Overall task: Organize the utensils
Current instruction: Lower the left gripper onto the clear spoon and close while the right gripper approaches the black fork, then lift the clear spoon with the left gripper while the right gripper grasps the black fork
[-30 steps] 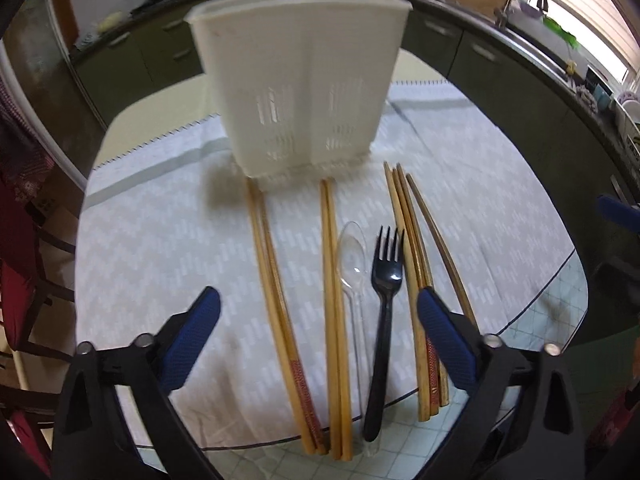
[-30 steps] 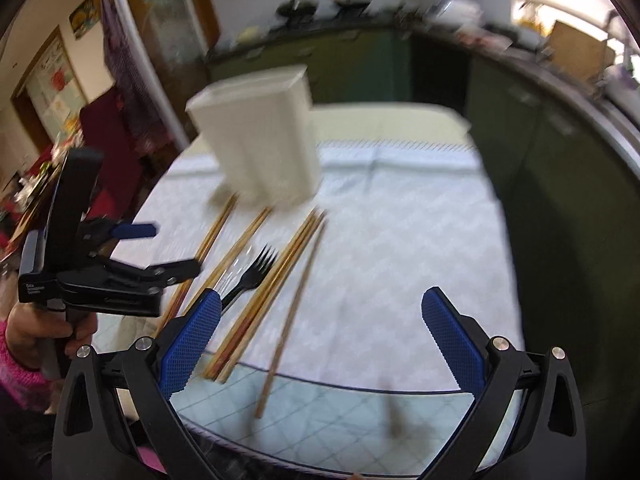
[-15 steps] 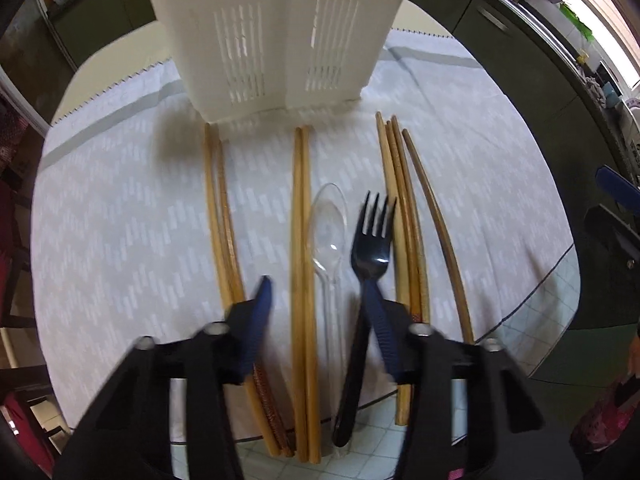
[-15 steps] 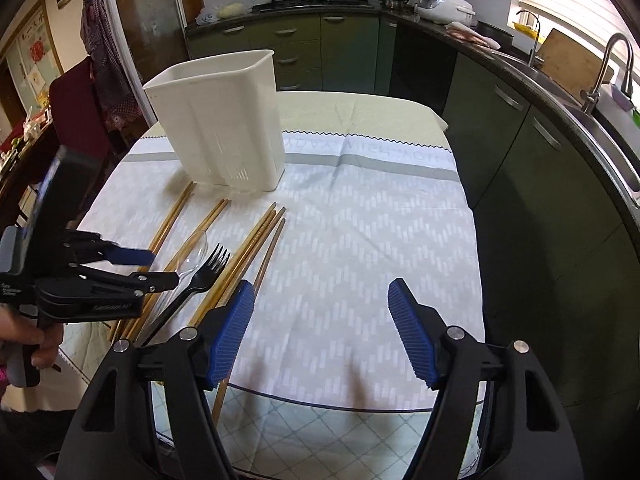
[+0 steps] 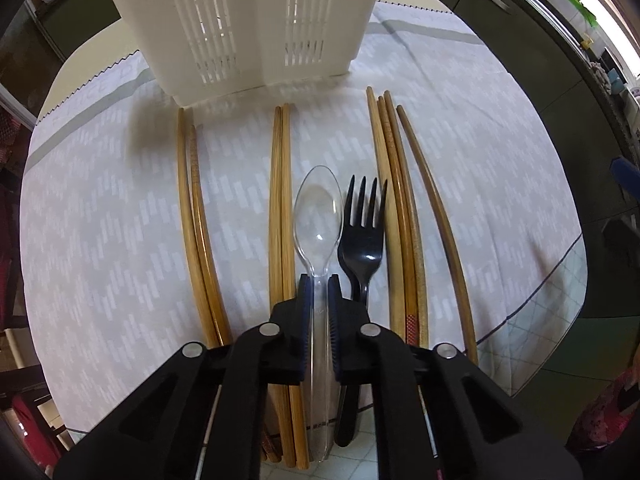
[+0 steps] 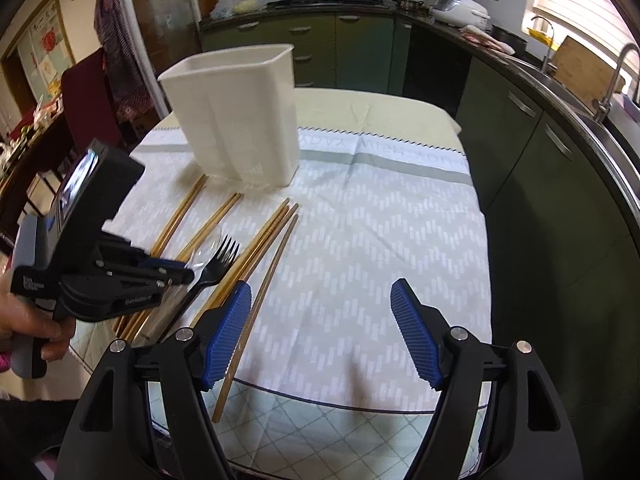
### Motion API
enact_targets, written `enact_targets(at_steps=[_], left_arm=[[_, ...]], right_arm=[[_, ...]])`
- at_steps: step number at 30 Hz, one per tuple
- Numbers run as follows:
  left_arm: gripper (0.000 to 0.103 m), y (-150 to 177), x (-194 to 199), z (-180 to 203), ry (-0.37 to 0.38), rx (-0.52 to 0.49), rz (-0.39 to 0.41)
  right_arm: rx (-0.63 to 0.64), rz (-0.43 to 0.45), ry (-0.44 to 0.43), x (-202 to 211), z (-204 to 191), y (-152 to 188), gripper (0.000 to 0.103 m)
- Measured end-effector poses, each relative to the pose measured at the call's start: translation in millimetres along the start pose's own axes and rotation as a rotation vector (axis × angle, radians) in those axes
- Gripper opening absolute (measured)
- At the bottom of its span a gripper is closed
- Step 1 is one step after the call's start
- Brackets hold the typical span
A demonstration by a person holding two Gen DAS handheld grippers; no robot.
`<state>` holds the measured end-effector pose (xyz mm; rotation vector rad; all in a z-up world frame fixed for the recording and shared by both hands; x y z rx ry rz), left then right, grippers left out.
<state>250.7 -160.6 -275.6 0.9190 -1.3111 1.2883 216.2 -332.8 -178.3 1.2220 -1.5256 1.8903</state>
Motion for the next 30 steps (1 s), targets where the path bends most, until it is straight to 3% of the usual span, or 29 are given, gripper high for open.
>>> enact_targets(at_steps=[6,9,14,18,24,30], left_arm=[[0.009,-8.9,-1.5,-8.6,0.006,0.011,0.013],[0.009,-7.2,1.4,-20.8,0.013,0.02,0.022],[0.009,-13.6,10.1,-33.3,0.069,0.057,0.052],[0.009,-14.8,26.8,-40.0,0.105,0.067,0.096],[0.008,-15.7,46.1,-66.7,0.144,0.106,0.147],[0.008,3.4,72.6,-80.1,0.17,0.104,0.21]], right_arm=[[0.024,-0.102,-0.134,-18.2,-30.1,1.4,0.07],[0.026,-0.179,-0.224,-32.1,-54.2,1.9,0.06],[-0.003,-0.32,-0.297,-63.3,-84.6,5.1,0.042],[-0.044,-0.368,-0.307,-76.4,-97.0,5.5,0.031],[-0.108,-0.419,-0.311,-87.6,-107.8,1.2,0.027],[-0.14,-0.476,-0.267,-105.5,-114.2,2.4,0.025]])
Point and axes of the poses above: each gripper's, at about its wrist camera, not at the fingertips, and x roughly against the way its jaws point, z to its right, y to its underside, the point moved 8 cm from there along -x, roughly the way its jaws point, and after that the axes turned 5 degrees about x, right-handed, at the moved point
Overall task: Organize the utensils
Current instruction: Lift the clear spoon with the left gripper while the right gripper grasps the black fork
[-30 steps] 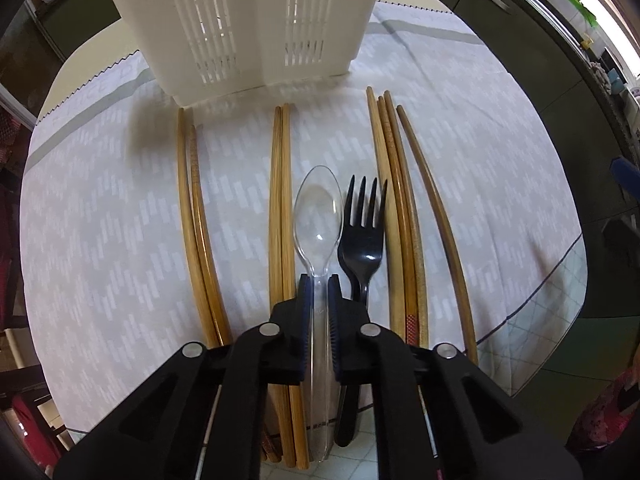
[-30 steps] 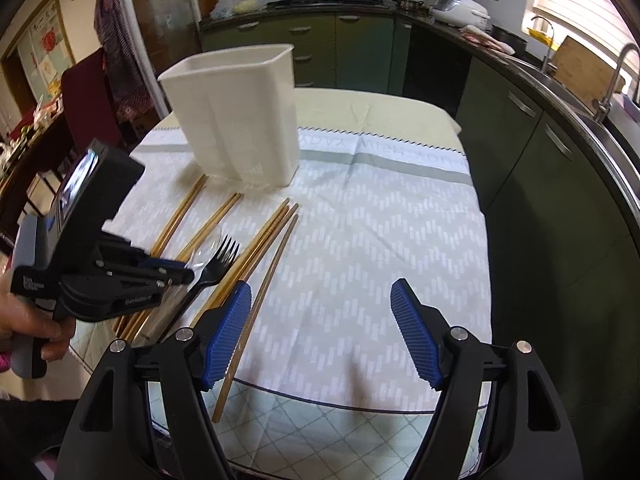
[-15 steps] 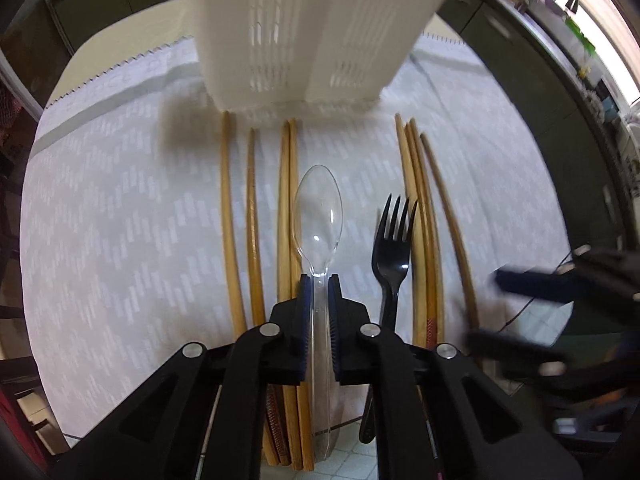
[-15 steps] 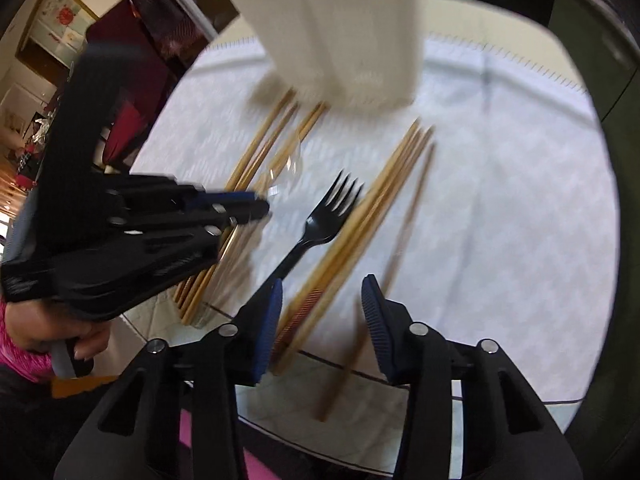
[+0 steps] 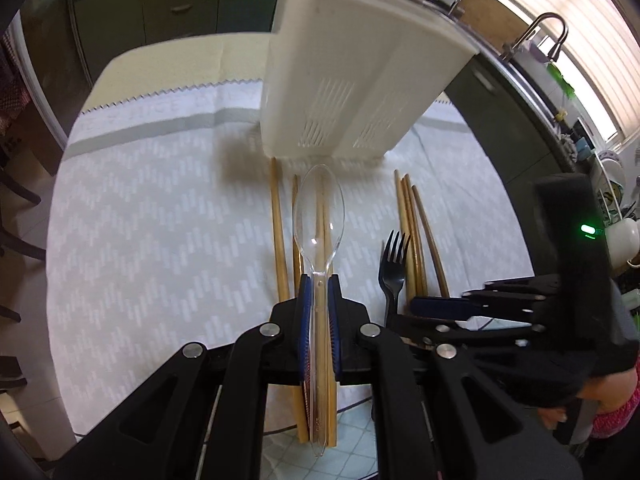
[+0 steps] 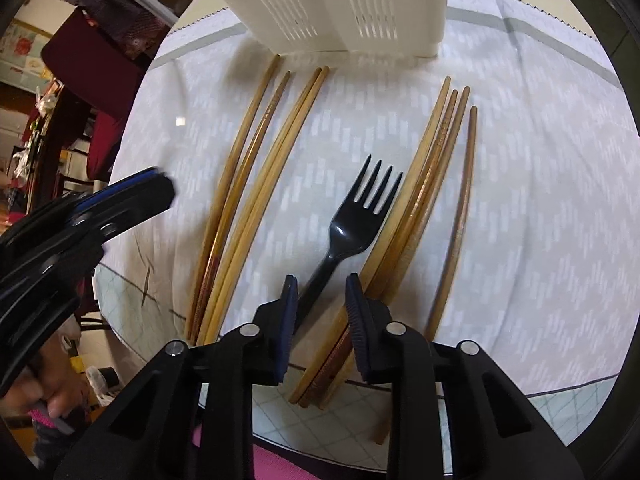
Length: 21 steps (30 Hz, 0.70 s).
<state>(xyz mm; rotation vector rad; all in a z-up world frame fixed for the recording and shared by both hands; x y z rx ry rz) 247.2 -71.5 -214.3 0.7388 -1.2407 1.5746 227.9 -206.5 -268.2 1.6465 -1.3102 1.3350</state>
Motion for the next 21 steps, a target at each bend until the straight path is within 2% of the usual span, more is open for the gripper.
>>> enact_targets(at_steps=[3,6,8,9,11,15,21], left_arm=[[0.008,1.1,10.8,2.8,0.014,-0.017,0.025],[0.008,4.2,18.5,4.6,0.027,-0.033,0.039],[0.008,5.4,21.8,5.2,0.039,-0.034,0.043],[0.008,5.9,22.9,5.0,0.041,-0.035,0.047],[0.008,7.3,27.6,1.8,0.042,-0.033,0.053],[0.008,6.0,33.2,-2.7,0.035,-0.028,0.069],[0.008,-4.6,52.6,1.4,0.035,-0.036,0.124]], right_arm=[[0.005,-0.009,0.045,-4.0,-5.5,-4.1,0.025],[0.038,-0.009,0.135,-8.2,-9.8,-10.0,0.025],[0.075,0.004,0.195,-9.7,-14.2,-14.3,0.022],[0.095,0.016,0.215,-9.4,-16.9,-15.8,0.017],[0.114,0.032,0.229,-9.7,-20.2,-17.8,0.016],[0.126,0.073,0.189,-4.8,-22.6,-18.9,0.01],[0.141,0.243,0.064,45.6,-22.9,-10.9,0.01]])
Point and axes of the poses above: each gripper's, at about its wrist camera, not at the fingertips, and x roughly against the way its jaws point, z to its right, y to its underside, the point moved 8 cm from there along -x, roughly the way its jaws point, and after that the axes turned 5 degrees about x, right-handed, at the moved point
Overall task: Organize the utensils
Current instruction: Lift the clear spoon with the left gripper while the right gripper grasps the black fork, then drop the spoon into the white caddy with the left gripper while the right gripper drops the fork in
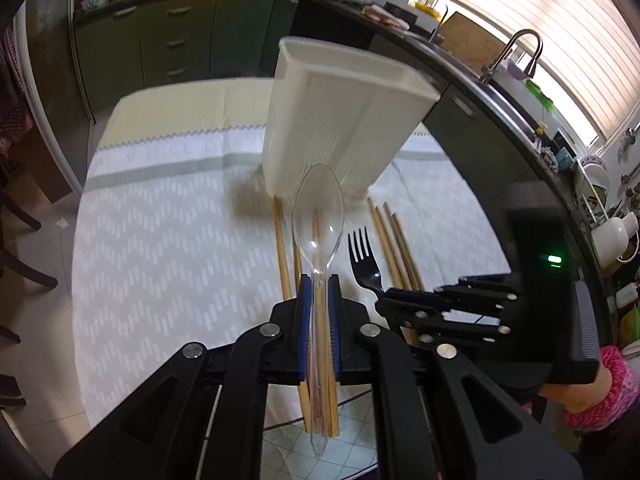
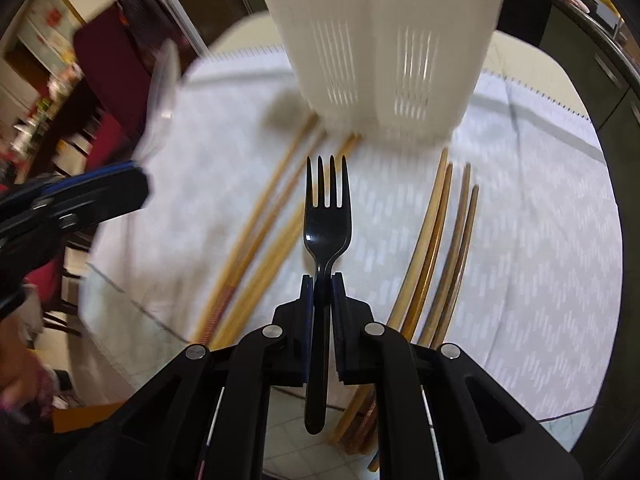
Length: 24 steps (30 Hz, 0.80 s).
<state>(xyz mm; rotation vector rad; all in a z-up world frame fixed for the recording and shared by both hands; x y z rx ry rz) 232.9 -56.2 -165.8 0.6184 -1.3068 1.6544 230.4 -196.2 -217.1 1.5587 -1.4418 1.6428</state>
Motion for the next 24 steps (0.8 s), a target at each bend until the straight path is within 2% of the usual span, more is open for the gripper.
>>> enact_targets(at_steps=[3,8,11,17,22,24], left_arm=[[0.009,-10.2,15.7,9.7,0.025,-0.008,0.039],[0.009,-45.3,60.7,35.1,0.067,-0.048,0.183],[0.009,-77.6,86.4,48.8,0.08,-0.066,0.307],[0.009,-147.3,99.6,60.9,0.095,-0.047,0.541],[0.009,-190.1,86.3,65.1,0.07,-0.066,0.725],[0.009,-201.8,76.8,63.6,0.074,-0.065,0.746]], right_arm=[[-0.007,0.091,-0.053,30.5,1.9,-0.9,0.01],[-0.009,0.313,-0.074,95.4,9.0,-19.5,0.01],[0.007,0.495,-0.051,146.4,14.4,-41.3,0.01],[0.004,0.737,0.018,210.4,31.5,-96.6,0.01],[-0.022,0.832,0.059,227.2,44.8,-146.3,0.01],[-0.037,0.849,0.072,227.3,49.2,-160.8,0.01]])
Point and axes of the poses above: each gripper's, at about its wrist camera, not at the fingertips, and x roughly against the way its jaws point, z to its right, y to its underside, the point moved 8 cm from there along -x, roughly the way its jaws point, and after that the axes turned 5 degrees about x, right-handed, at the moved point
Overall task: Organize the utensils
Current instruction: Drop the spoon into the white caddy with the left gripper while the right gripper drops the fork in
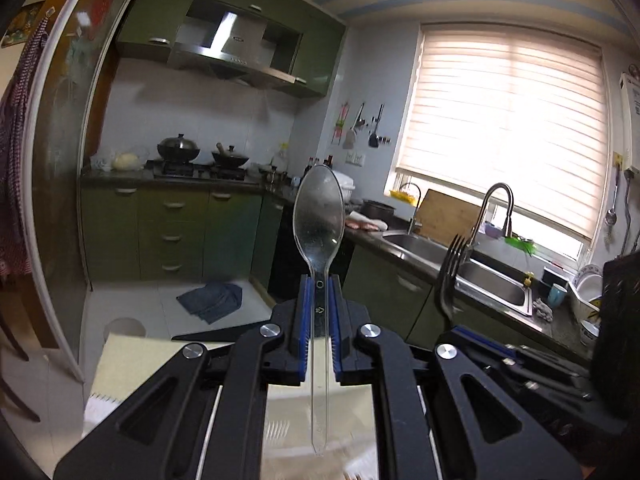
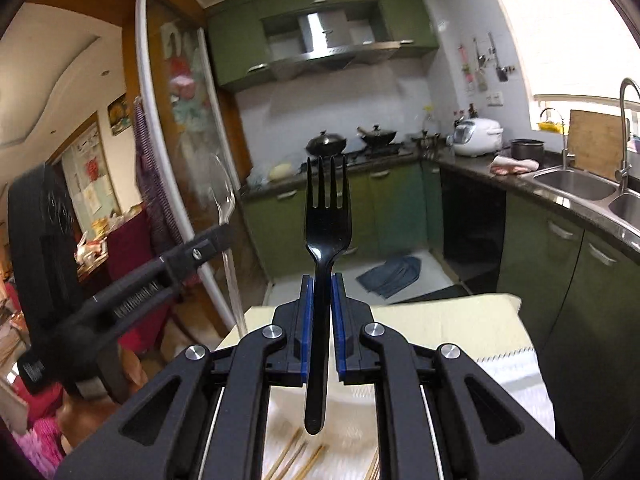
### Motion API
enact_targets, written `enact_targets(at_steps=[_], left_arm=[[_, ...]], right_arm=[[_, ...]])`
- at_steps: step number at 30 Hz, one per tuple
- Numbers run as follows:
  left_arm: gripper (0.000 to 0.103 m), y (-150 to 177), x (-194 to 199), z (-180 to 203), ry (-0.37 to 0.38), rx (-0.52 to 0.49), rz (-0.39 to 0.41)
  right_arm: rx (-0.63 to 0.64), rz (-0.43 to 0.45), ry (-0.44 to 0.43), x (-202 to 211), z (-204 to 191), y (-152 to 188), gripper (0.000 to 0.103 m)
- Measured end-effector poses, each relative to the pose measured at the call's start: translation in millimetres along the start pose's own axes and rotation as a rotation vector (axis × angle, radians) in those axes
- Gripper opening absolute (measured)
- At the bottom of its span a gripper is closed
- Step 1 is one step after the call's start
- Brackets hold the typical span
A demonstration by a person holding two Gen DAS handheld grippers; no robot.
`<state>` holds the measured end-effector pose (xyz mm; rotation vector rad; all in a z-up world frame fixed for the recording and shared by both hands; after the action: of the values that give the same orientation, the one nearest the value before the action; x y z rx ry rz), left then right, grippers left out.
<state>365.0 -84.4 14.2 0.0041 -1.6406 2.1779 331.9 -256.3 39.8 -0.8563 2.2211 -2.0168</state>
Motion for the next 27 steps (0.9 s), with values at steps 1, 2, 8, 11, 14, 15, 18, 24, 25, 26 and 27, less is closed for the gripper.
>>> enact_targets(at_steps=[1,2,8,11,14,15,18,24,25,26,27], left_arm=[[0.009,-0.1,-7.6,-2.4,-0.009,-0.002,0.018],[0.009,0.8,-12.0,-3.3,-0.013,-0.008,0.03],[0.009,22.9,-35.6,-17.1,-0.064,-0.035,0.04],[0.009,40.8,-44.4,-26.7,-0.085,-0.038,0.0],[0.009,56.5,-47.0,-31.8,-0.096,-0.056,-0.031],[0.009,61.8,-48.2,-33.3,-0.098,-0.06,-0.05],[0.024,73.4,-47.1,-35.9,-0.098,-0.069,-0.088],[0.049,77.7,-31.5,-38.3,-0.115,-0.086,-0.094],[0.049,75.4,-27.5,-38.7,-0.119,-0.083,-0.089],[0.049,74.4,-22.7,-38.5,-0.118,-0.078,-0.085],[0.049,71.7,-15.7,-39.8,-0.117,-0.067,-0.078]], right_arm=[[-0.008,0.011,0.005,-5.9,3.1,-5.0,0.01],[-0.002,0.027,0.022,-12.5,7.1,-9.8,0.01],[0.039,0.075,0.107,-46.7,25.4,-11.2,0.01],[0.04,0.055,0.127,-67.3,32.9,-0.2,0.01],[0.049,0.035,0.137,-85.8,34.5,10.6,0.01],[0.051,0.031,0.138,-88.9,34.3,15.8,0.01],[0.052,0.022,0.134,-94.2,35.0,30.6,0.01],[0.079,0.016,0.143,-99.6,34.8,46.1,0.01],[0.084,0.015,0.145,-100.0,33.9,47.9,0.01],[0.084,0.013,0.146,-101.3,32.7,48.5,0.01],[0.082,0.01,0.144,-103.7,32.0,48.7,0.01]])
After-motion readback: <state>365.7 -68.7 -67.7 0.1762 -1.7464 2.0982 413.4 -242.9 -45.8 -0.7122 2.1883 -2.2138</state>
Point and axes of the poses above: each gripper's, at about its wrist camera, not at the fingertips, and x roughly against the way its jaws point, z to its right, y to its underside, the point moved 8 cm from there along -x, roughly the way its jaws point, and after that the axes turned 5 degrees about x, right-handed, at the moved point
